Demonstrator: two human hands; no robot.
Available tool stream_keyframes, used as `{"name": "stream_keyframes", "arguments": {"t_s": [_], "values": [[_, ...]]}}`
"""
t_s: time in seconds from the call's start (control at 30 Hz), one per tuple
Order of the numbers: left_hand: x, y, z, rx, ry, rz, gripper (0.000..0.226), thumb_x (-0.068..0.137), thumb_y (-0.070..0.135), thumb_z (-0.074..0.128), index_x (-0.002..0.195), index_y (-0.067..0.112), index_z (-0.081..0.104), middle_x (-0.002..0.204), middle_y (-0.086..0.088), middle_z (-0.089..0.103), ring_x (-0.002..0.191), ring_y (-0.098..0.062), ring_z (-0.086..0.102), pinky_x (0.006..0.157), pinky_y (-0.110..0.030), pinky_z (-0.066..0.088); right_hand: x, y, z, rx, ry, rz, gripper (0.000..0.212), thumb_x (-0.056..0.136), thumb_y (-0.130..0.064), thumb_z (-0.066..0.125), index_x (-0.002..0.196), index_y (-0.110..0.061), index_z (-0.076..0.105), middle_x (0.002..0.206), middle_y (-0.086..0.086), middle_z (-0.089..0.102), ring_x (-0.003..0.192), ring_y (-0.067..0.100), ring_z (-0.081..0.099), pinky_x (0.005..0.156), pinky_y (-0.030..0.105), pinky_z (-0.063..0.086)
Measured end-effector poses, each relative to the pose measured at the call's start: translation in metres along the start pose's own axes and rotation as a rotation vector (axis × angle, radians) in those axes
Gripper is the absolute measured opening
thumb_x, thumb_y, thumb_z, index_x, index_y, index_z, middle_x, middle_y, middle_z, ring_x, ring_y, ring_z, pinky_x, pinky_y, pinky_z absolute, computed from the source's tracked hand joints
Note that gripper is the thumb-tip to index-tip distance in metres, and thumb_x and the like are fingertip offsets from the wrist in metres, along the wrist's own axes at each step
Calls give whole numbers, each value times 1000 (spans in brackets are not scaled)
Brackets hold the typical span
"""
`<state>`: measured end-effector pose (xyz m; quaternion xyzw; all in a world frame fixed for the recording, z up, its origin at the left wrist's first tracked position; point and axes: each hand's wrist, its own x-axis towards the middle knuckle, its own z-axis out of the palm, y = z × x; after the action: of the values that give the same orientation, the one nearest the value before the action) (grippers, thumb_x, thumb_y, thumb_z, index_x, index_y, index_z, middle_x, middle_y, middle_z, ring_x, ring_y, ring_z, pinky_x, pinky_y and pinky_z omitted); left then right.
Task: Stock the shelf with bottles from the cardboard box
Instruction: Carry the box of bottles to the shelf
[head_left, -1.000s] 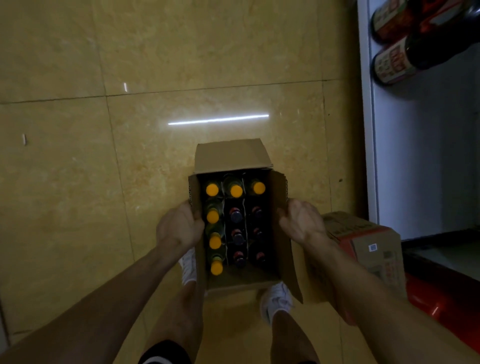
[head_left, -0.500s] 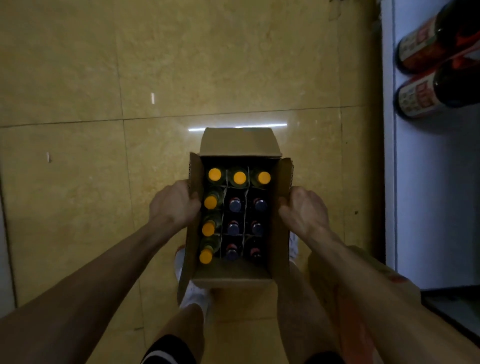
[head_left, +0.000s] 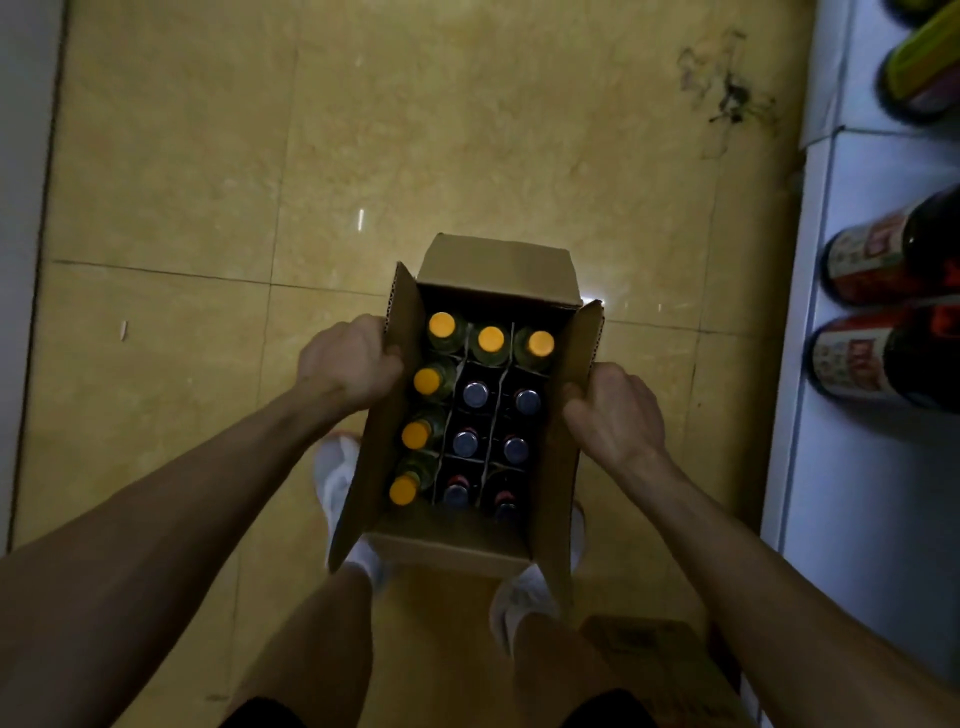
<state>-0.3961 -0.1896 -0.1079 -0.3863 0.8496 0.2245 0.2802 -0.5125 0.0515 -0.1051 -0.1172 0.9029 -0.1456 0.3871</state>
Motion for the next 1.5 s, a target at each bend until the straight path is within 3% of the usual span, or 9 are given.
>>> {"name": "stream_keyframes", "arguments": {"t_s": [0.13,0.27,0.43,0.57,0.77,1.1,1.23,1.33,1.5], "values": [[34,15,-22,-10,-34,24,21,98,27,58,109,11,65,91,-7,59,88,-34,61,74,-34,44,30,-13,-22,-9,-3,-5,21,96,-24,54,84,-8,59,82,14,63,79,36,61,63,33,37],[62,29,-45,-52,-87,61,20,94,36,53,94,17,61,87,-7,64,81,-33,61,72,-36,48,57,-34,-38,-23,29,14,24,95,-24,55,74,-14,51,73,6,57,73,31,56,57,32,32],[96,44,-72,-59,-102,88,11,97,22,57,86,18,57,84,-8,62,85,-36,65,71,-35,46,88,-59,-63,-59,38,97,28,95,-25,58,71,-19,46,68,0,51,64,21,51,50,30,27],[127,60,-95,-62,-102,109,9,97,21,57,91,14,58,85,-10,61,79,-34,60,68,-34,43,115,-80,-85,-70,27,138,25,97,-27,58,75,-20,47,75,2,55,73,24,55,60,34,37],[179,85,-129,-70,-106,105,11,96,22,60,86,21,55,78,-3,58,82,-35,63,71,-36,50,163,-99,-122,-53,6,124,26,94,-23,58,72,-18,44,70,2,48,63,22,48,51,32,26],[250,148,-191,-45,-114,75,14,102,25,54,97,17,64,81,-2,64,77,-28,63,68,-33,46,257,-115,-196,-1,-10,109,24,93,-24,56,74,-12,48,71,7,50,71,33,53,59,32,32],[277,182,-221,-41,-139,50,21,103,26,53,108,12,69,101,-11,73,92,-33,69,77,-37,54,299,-125,-232,-18,-10,79,24,93,-23,56,72,-14,48,66,2,48,64,28,48,57,34,32],[300,209,-241,-63,-117,38,22,103,25,54,111,10,69,105,-13,74,96,-35,69,83,-41,56,330,-130,-259,-29,-9,48,27,94,-23,56,71,-16,47,66,-1,47,66,28,49,60,33,35],[341,240,-272,-122,-144,28,41,92,42,46,102,7,66,97,-16,71,90,-37,68,74,-38,51,377,-145,-291,-32,18,31,27,94,-22,56,69,-17,47,67,1,52,58,16,48,48,28,27]]}}
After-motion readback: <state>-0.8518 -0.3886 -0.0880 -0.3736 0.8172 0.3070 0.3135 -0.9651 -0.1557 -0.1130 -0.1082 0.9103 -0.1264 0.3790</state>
